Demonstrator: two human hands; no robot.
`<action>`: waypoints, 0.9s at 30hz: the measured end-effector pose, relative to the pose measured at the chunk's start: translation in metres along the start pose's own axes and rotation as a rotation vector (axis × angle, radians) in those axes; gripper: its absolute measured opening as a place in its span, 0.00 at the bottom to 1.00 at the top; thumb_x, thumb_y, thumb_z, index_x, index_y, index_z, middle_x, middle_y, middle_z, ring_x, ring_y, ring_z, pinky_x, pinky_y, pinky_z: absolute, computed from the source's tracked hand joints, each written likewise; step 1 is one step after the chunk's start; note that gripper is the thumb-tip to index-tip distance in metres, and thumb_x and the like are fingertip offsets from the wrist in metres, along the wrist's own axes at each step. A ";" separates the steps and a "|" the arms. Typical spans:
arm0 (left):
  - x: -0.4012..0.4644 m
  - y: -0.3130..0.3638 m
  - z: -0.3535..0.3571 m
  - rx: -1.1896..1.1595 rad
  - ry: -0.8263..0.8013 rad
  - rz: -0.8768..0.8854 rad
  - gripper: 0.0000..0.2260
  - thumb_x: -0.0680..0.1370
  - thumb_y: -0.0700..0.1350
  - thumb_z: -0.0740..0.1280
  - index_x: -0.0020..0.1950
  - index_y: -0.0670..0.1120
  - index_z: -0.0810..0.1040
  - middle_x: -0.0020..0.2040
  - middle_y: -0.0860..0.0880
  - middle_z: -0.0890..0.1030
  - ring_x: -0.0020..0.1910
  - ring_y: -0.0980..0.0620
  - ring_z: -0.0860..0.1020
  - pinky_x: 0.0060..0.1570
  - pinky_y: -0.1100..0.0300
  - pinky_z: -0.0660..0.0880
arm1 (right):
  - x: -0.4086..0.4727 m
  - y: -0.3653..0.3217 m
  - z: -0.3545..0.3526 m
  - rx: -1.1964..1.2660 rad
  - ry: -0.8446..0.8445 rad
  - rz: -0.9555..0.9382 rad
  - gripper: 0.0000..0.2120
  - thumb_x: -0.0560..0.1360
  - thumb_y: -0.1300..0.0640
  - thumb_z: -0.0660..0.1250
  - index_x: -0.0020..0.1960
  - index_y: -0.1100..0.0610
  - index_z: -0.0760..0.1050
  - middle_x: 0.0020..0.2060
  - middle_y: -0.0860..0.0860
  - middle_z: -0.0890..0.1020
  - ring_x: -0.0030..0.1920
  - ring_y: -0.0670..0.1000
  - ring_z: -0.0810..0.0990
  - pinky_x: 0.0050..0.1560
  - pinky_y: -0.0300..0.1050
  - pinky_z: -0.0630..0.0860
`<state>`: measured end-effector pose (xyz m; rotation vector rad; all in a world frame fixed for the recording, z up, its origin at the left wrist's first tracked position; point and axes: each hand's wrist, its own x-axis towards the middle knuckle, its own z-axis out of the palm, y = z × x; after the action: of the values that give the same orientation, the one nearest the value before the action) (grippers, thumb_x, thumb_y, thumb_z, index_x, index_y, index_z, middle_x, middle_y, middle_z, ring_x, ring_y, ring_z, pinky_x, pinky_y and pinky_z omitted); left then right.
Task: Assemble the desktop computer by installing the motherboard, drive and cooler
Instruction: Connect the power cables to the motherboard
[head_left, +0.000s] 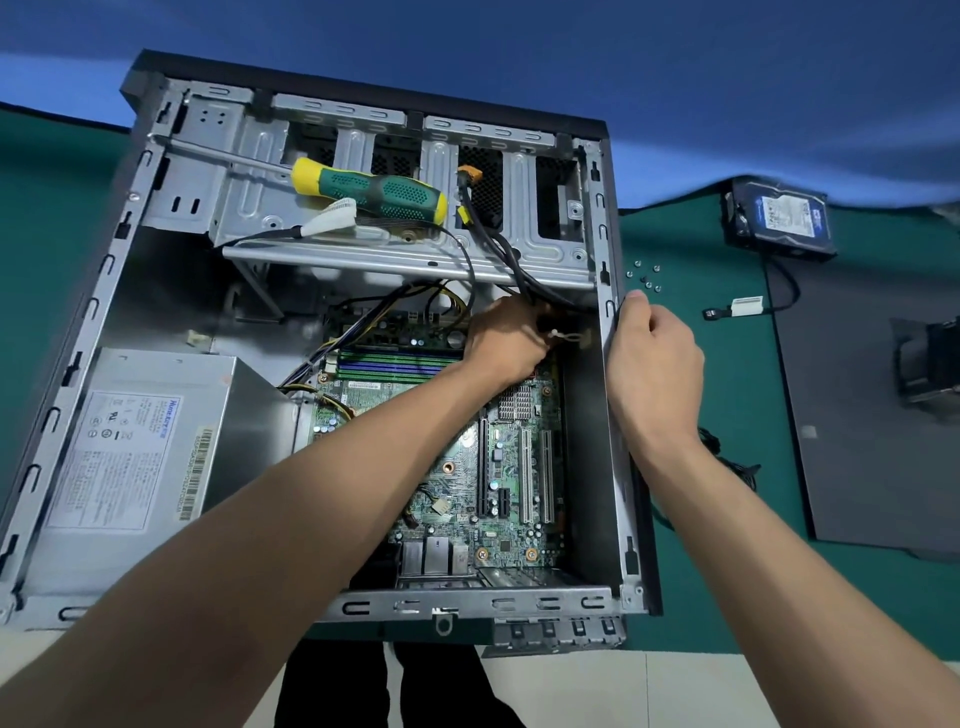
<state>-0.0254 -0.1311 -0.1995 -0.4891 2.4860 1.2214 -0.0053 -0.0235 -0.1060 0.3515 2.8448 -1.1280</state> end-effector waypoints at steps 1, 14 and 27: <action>0.000 -0.001 0.001 -0.018 0.002 -0.003 0.19 0.81 0.38 0.58 0.30 0.47 0.62 0.30 0.50 0.68 0.33 0.51 0.71 0.43 0.62 0.77 | 0.000 0.000 0.000 -0.002 -0.003 0.001 0.21 0.81 0.49 0.51 0.30 0.54 0.58 0.27 0.48 0.67 0.29 0.48 0.64 0.30 0.46 0.60; -0.004 0.005 -0.002 0.086 0.022 0.077 0.17 0.78 0.44 0.63 0.28 0.47 0.68 0.26 0.51 0.68 0.30 0.48 0.72 0.43 0.61 0.72 | 0.000 -0.001 0.001 -0.006 -0.005 0.005 0.21 0.81 0.49 0.51 0.30 0.54 0.58 0.27 0.48 0.67 0.29 0.48 0.64 0.30 0.47 0.59; 0.003 -0.005 0.008 0.105 0.106 0.154 0.08 0.77 0.40 0.63 0.45 0.38 0.80 0.26 0.48 0.73 0.22 0.56 0.68 0.22 0.69 0.67 | 0.001 -0.001 0.000 -0.010 -0.008 0.007 0.21 0.80 0.50 0.51 0.30 0.55 0.58 0.28 0.49 0.68 0.29 0.48 0.65 0.30 0.46 0.61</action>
<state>-0.0248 -0.1279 -0.2087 -0.3487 2.7055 1.1394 -0.0066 -0.0241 -0.1056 0.3548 2.8389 -1.1110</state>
